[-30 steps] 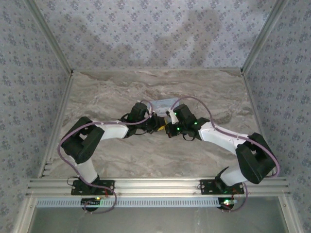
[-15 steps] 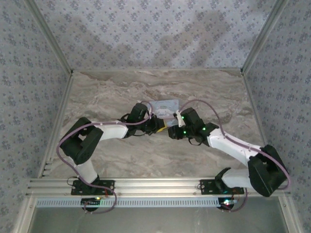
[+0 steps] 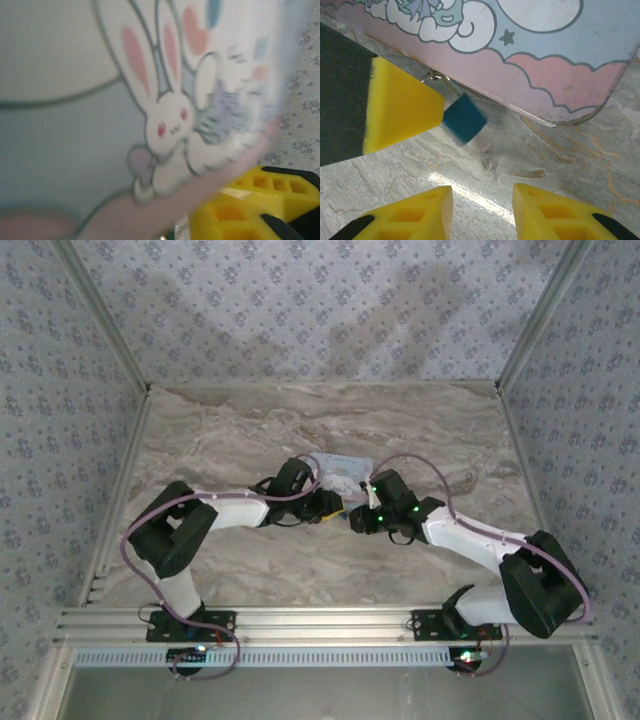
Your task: Unlock a padlock with a key
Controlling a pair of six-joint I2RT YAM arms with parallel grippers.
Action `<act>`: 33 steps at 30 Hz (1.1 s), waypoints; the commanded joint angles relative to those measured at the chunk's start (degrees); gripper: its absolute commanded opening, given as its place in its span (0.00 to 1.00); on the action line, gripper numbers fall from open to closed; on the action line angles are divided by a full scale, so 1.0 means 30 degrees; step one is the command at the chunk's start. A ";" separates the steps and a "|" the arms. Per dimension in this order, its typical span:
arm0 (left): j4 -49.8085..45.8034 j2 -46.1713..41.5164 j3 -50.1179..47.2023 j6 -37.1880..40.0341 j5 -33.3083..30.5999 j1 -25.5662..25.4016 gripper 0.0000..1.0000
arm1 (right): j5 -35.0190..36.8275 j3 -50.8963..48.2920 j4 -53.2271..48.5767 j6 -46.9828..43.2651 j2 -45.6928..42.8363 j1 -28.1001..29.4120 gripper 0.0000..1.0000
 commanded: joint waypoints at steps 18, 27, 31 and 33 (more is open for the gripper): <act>-0.4752 -0.2775 -0.0253 0.1838 -0.2031 0.0055 0.38 | 0.0382 0.0371 -0.0131 -0.0051 -0.0608 -0.0140 0.37; -0.5323 -0.4792 -0.0977 0.2316 -0.3347 0.0383 0.40 | 0.0550 0.1323 -0.0060 -0.0544 0.0659 -0.0538 0.37; -0.5583 -0.5371 -0.1289 0.2437 -0.3945 0.0461 0.41 | 0.0750 0.2388 0.0323 -0.0766 0.1975 -0.0945 0.36; -0.5559 -0.5547 -0.1450 0.2439 -0.4140 0.0549 0.41 | 0.0776 0.3076 0.0297 -0.0999 0.2738 -0.1145 0.36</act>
